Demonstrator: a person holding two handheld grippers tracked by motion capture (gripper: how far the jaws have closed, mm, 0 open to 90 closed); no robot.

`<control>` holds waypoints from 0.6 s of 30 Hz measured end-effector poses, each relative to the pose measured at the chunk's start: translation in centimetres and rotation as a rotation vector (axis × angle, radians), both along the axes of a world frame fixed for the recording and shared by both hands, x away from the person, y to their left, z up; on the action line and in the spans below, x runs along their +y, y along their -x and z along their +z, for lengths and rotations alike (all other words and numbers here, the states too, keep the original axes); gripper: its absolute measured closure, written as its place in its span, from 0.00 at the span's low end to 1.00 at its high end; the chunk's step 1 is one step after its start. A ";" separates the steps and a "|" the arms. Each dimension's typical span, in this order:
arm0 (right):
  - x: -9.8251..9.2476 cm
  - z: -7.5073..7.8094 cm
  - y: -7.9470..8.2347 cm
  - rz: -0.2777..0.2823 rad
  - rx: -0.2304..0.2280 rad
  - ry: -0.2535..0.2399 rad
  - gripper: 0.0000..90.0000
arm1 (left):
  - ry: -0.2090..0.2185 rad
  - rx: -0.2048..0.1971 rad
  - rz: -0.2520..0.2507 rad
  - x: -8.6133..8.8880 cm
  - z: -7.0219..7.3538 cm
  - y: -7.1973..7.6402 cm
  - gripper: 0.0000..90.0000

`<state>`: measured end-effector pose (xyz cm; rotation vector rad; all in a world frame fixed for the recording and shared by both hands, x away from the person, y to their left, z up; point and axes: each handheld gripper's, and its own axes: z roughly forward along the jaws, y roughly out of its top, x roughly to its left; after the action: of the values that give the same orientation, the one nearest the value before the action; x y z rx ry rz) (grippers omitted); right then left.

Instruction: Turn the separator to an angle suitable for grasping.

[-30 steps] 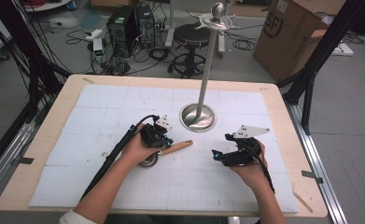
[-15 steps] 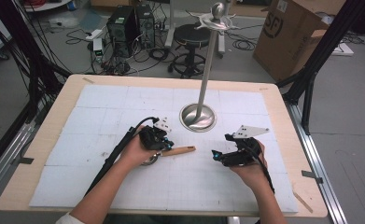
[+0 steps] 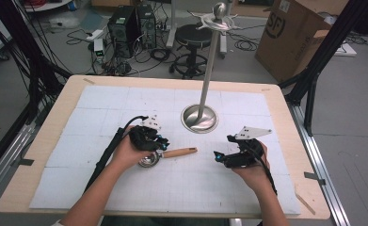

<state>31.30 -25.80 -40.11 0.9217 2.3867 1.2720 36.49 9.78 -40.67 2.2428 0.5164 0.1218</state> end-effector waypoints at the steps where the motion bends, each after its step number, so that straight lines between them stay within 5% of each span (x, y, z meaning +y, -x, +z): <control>1: 0.0 0.0 0.0 0.001 -0.001 0.001 0.16 | 0.011 0.001 0.000 0.3 0.1 0.1 0.85; 8: -0.3 0.0 0.0 -0.006 0.000 -0.004 0.16 | 0.114 -0.031 0.026 3.9 1.8 2.0 0.71; 18: -0.1 0.0 0.0 -0.005 -0.008 0.002 0.16 | 0.230 -0.059 0.086 7.8 2.3 2.9 0.54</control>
<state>31.30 -25.94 -40.12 0.9195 2.3780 1.2691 33.57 17.62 -38.32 1.9880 0.5654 0.1642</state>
